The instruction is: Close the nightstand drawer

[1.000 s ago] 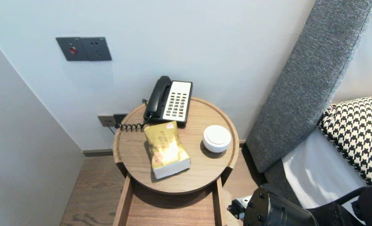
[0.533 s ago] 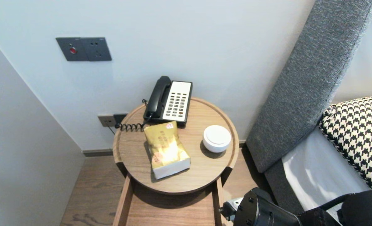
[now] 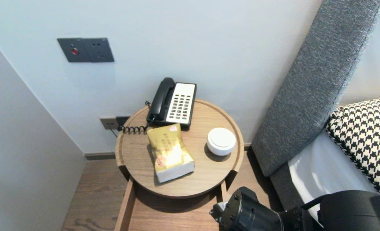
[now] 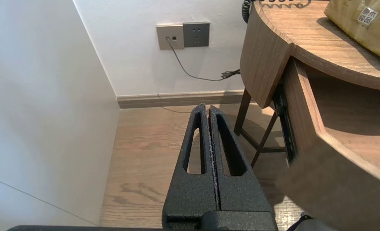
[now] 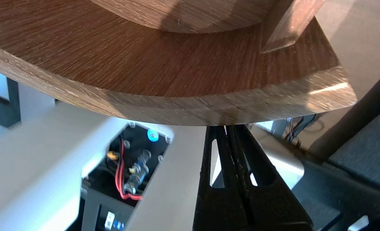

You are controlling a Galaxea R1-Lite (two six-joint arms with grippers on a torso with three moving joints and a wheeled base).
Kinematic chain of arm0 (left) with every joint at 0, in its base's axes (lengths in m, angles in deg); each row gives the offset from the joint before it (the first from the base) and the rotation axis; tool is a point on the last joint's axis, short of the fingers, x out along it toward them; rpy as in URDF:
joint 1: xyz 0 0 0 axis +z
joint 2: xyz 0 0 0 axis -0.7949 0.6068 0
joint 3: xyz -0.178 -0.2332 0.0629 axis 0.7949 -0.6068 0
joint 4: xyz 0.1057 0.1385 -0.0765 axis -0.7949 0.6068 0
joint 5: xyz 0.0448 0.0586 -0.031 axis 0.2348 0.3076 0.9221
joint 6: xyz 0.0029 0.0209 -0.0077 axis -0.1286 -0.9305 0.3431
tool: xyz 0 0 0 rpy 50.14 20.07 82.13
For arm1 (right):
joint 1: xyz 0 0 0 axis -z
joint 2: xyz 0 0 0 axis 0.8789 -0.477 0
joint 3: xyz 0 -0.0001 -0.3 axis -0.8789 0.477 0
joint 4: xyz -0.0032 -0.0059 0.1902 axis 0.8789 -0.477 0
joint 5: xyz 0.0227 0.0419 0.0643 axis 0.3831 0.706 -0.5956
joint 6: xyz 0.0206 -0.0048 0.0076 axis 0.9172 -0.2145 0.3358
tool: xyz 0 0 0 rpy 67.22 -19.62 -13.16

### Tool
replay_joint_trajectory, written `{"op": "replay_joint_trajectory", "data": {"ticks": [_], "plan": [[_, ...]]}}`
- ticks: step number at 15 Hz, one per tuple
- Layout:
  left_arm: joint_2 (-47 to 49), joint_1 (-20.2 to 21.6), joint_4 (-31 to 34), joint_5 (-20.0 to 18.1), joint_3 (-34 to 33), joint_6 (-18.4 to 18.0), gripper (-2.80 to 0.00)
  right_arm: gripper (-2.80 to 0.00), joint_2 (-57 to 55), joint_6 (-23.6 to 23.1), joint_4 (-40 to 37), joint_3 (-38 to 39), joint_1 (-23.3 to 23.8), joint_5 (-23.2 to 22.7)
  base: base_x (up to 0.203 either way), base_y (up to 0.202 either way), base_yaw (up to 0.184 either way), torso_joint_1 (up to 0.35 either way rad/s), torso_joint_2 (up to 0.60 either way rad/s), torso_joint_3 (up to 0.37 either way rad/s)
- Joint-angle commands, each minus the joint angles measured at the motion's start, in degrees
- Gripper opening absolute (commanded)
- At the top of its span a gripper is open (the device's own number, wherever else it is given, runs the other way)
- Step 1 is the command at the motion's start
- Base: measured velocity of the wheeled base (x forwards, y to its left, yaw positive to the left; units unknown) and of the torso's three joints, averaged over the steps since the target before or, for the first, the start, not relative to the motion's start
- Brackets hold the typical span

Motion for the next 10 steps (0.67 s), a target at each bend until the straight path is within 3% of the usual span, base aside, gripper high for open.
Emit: {"op": "replay_joint_trajectory", "data": {"ticks": [1,10], "plan": [[0.07,0.01,-0.03,0.02,0.0,-0.02,-2.8,-2.8,-1.66,-0.61,0.04,-2.24,1.41,0.03,0.0,0.0,0.0,0.0,0.0,0.0],[0.07,0.01,-0.03,0.02,0.0,-0.02,-2.8,-2.8,-9.01,-3.94,0.04,-10.03,8.0,1.29,0.0,0.0,0.0,0.0,0.0,0.0]]}}
